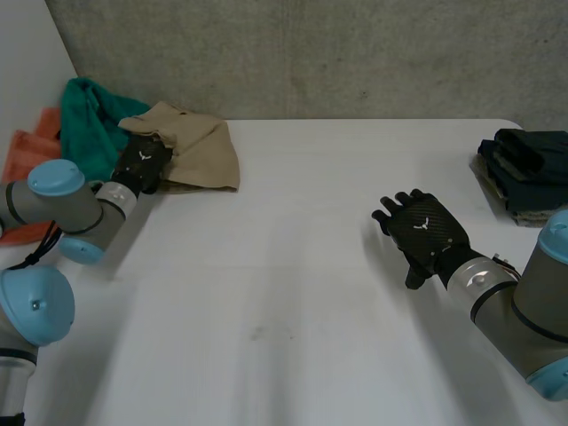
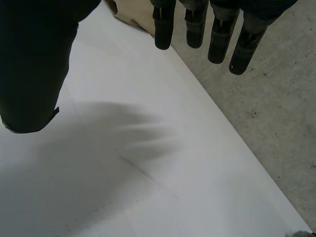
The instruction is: Fold the laundry.
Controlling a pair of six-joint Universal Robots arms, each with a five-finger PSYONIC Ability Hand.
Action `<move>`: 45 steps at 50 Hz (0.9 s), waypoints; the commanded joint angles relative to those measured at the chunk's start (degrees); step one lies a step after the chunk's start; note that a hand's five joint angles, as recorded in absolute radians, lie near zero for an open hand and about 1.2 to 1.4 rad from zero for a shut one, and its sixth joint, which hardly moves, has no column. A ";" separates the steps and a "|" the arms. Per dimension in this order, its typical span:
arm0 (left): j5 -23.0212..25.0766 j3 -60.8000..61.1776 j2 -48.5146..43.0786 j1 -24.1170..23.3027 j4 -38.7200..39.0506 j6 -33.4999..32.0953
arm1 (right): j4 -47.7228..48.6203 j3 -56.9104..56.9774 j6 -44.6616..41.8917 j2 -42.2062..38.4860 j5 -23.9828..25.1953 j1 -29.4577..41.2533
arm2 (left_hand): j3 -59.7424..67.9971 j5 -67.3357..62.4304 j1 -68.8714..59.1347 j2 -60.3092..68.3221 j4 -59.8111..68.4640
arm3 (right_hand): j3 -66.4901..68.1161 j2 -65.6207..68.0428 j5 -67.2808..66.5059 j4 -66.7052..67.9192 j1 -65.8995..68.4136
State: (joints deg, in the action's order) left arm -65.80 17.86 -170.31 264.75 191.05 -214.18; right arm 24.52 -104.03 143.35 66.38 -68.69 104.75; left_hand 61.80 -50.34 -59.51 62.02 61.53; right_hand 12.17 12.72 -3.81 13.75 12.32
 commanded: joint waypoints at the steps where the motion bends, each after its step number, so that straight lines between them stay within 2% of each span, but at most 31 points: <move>1: -5.38 7.06 4.78 -1.51 6.87 -6.58 | 0.00 0.05 0.00 0.06 -0.21 -0.07 | 18.20 -19.66 -20.49 17.98 18.47 | -2.17 -2.72 3.81 -3.75 -2.32; 4: -6.71 14.11 11.55 -2.13 9.77 -6.43 | 0.00 0.23 0.00 0.15 -0.47 -0.16 | 18.20 -19.66 -20.49 17.98 18.47 | -2.17 -2.72 3.81 -3.75 -2.32; 10: -7.15 35.46 30.97 -7.93 20.32 3.67 | 0.00 0.58 0.17 0.50 -3.02 -0.25 | 18.20 -19.66 -20.49 17.98 18.47 | -2.17 -2.72 3.81 -3.75 -2.32; 15: -7.06 50.15 45.13 -11.71 21.91 12.46 | -0.09 1.89 0.87 1.12 -7.14 -0.34 | 18.20 -19.66 -20.49 17.98 18.47 | -2.17 -2.72 3.81 -3.75 -2.32; 19: -6.80 59.47 54.71 -17.33 21.65 18.44 | -0.17 2.69 0.97 1.30 -9.87 -0.42 | 18.20 -19.66 -20.49 17.98 18.47 | -2.17 -2.72 3.81 -3.75 -2.32; 20: -6.71 62.79 57.86 -20.65 21.56 20.63 | -0.17 2.95 0.97 1.38 -10.49 -0.42 | 18.20 -19.66 -20.49 17.98 18.47 | -2.17 -2.72 3.81 -3.75 -2.32; 23: -6.62 67.12 61.31 -25.50 21.56 23.01 | -0.26 3.39 0.97 1.56 -11.89 -0.68 | 18.20 -19.66 -20.49 17.98 18.47 | -2.17 -2.72 3.81 -3.75 -2.32; 24: -6.62 69.57 62.28 -28.65 21.64 24.07 | -0.26 3.48 0.97 1.56 -12.16 -0.95 | 18.20 -19.66 -20.49 17.98 18.47 | -2.17 -2.72 3.81 -3.75 -2.32; 27: -6.71 72.31 62.38 -33.23 21.56 25.04 | -0.26 3.83 0.97 1.65 -12.69 -3.14 | 18.20 -19.66 -20.49 17.98 18.47 | -2.17 -2.72 3.81 -3.75 -2.32; 28: -6.80 73.54 61.94 -36.47 21.47 25.30 | -0.26 3.83 0.97 1.65 -12.60 -3.58 | 18.20 -19.66 -20.49 17.98 18.47 | -2.17 -2.72 3.81 -3.75 -2.32; 31: -6.97 74.34 59.75 -41.23 21.38 25.48 | -0.09 4.18 0.97 1.65 -12.69 -4.64 | 18.20 -19.66 -20.49 17.98 18.47 | -2.17 -2.72 3.81 -3.75 -2.32; 32: -7.06 74.43 57.74 -44.29 21.12 25.57 | -0.09 4.45 0.97 1.65 -12.69 -4.73 | 18.20 -19.66 -20.49 17.98 18.47 | -2.17 -2.72 3.81 -3.75 -2.32; 36: -7.15 74.34 54.13 -48.53 19.81 26.09 | -0.26 5.06 0.97 1.56 -12.78 -5.34 | 18.20 -19.66 -20.49 17.98 18.47 | -2.17 -2.72 3.81 -3.75 -2.32; 38: -7.06 74.51 53.85 -48.89 18.84 26.45 | -0.44 5.24 0.88 1.65 -12.78 -6.04 | 18.20 -19.66 -20.49 17.98 18.47 | -2.17 -2.72 3.81 -3.75 -2.32; 39: -7.06 74.60 53.85 -49.07 18.40 26.54 | -0.53 5.24 0.88 1.56 -12.69 -6.14 | 13.06 -14.52 -15.35 12.84 13.33 | -2.17 -2.72 3.81 -3.75 -2.32; 40: -7.15 74.60 54.29 -49.07 17.35 26.45 | -0.53 5.33 0.88 1.56 -12.69 -6.22 | -15.13 13.67 12.84 -15.35 -14.87 | -2.17 -2.72 3.81 -3.75 -2.32; 42: -7.50 74.43 54.99 -48.72 16.12 26.19 | -0.70 5.50 0.88 1.65 -12.69 -6.22 | -37.33 35.87 35.04 -37.55 -37.07 | -2.17 -2.72 3.81 -3.75 -2.32; 45: -8.64 74.34 58.15 -45.65 14.44 26.01 | -0.79 5.50 0.79 1.56 -12.60 -6.05 | -39.46 38.01 37.18 -39.69 -39.20 | -2.17 -2.72 3.81 -3.75 -2.32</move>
State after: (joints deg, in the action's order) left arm -73.02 92.54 -115.93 215.54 208.95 -187.84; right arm 24.02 -98.71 144.23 67.95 -81.42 98.65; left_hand 37.85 -28.11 -37.04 37.58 38.38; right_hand 12.17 12.72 -3.81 13.75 12.32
